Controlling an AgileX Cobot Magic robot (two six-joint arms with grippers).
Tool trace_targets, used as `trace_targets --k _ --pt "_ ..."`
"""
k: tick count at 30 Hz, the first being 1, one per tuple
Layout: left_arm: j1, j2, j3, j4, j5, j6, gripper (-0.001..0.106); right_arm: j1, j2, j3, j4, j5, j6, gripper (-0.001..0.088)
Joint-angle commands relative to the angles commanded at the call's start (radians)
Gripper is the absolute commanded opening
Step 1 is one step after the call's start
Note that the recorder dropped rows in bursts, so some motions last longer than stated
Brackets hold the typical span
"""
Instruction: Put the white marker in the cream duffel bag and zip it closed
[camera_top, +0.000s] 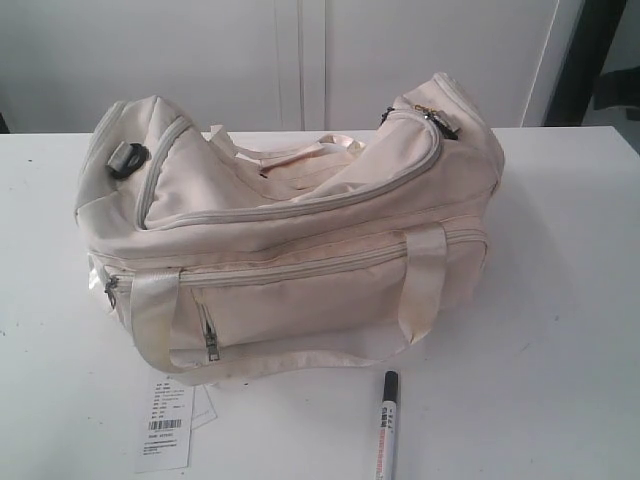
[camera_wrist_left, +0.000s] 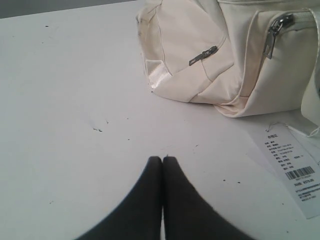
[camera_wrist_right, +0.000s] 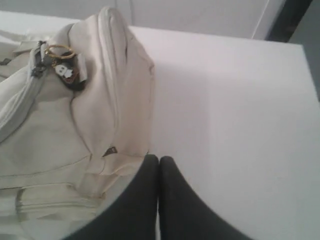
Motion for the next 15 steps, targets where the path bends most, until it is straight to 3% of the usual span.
trace_targets --k 3,11,15 --pt "0.000 0.000 0.000 0.000 0.000 0.000 0.000 0.000 0.083 -0.087 0.016 0.047 0.000 0.0046" --pt "0.000 0.000 0.000 0.000 0.000 0.000 0.000 0.000 0.262 -0.307 0.155 0.204 -0.044 0.0433" --pt "0.000 0.000 0.000 0.000 0.000 0.000 0.000 0.000 0.306 -0.370 0.212 0.201 -0.054 0.0558"
